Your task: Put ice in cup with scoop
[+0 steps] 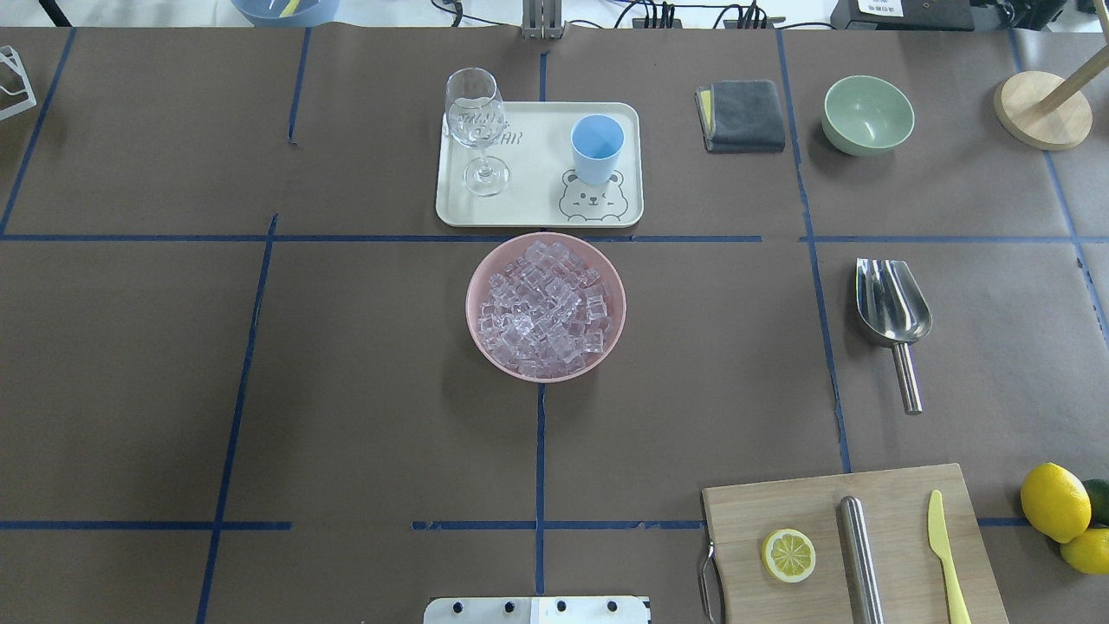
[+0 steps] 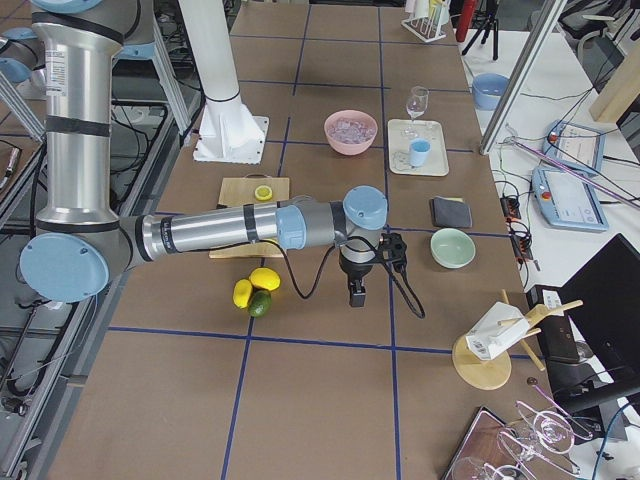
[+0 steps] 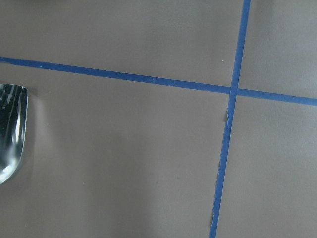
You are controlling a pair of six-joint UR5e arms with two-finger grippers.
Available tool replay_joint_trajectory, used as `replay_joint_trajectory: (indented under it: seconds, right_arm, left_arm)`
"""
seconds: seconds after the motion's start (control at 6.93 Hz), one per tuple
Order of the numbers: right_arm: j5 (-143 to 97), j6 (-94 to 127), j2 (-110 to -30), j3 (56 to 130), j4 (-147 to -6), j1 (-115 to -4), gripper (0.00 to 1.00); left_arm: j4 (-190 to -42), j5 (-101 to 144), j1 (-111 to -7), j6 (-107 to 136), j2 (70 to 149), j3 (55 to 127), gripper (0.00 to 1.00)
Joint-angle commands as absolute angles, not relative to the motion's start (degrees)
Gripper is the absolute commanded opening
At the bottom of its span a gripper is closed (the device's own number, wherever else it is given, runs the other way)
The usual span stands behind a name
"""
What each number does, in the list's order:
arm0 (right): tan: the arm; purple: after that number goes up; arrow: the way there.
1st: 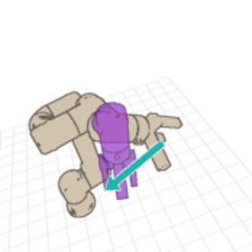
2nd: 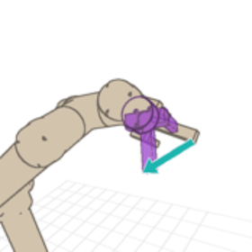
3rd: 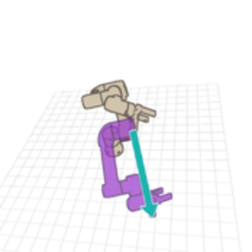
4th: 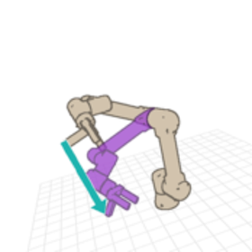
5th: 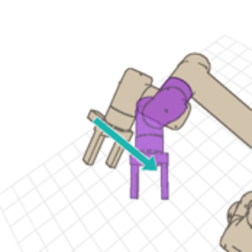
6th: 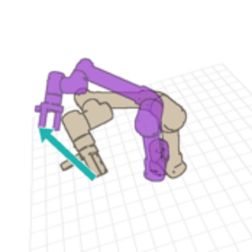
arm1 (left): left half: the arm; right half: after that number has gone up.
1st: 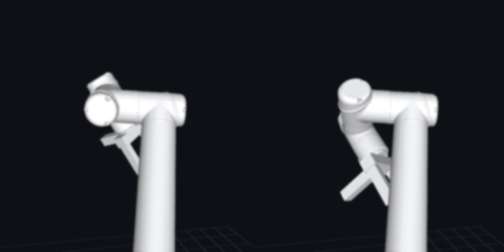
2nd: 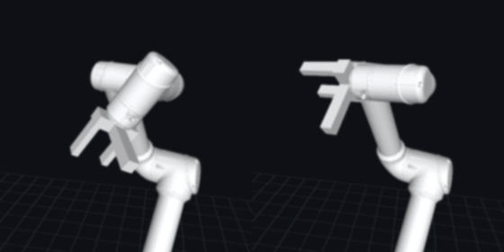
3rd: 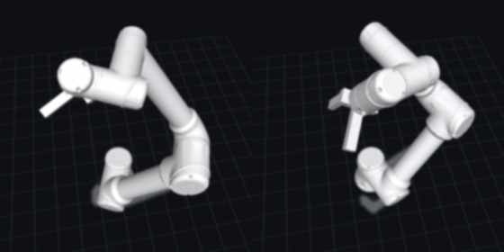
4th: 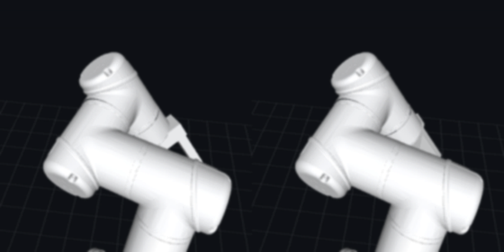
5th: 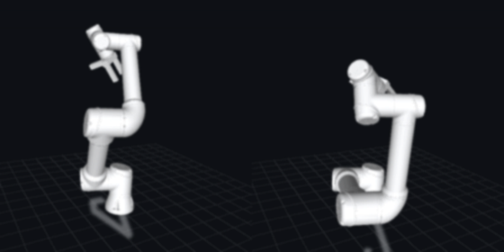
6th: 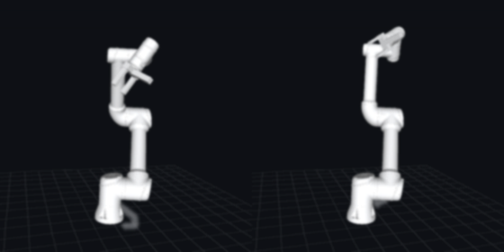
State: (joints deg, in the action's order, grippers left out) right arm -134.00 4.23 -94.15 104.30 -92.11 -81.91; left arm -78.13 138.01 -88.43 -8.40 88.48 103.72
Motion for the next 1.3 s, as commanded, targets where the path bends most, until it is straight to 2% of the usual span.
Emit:
replay_joint_trajectory:
  seconds: [0.0,0.29,0.72,1.16]
  right_arm:
    - [-134.3,4.3,-94.0,104.4,-92.2,-81.8,1.0]
    - [-137.2,4.2,-94.0,104.8,-92.0,-81.3,1.0]
    - [-139.1,15.4,-94.8,106.5,-82.1,-75.8,1.0]
    - [-139.1,26.0,-98.2,106.6,-69.8,-71.0,1.0]
  left_arm:
    - [-78.1,138.5,-88.4,-8.6,88.4,104.1,1.0]
    - [-81.7,142.5,-86.4,-8.8,88.6,106.2,1.0]
    - [-103.7,144.2,-70.8,-8.4,88.8,106.2,1.0]
    - [-124.1,143.7,-58.2,-8.2,93.5,104.2,1.0]
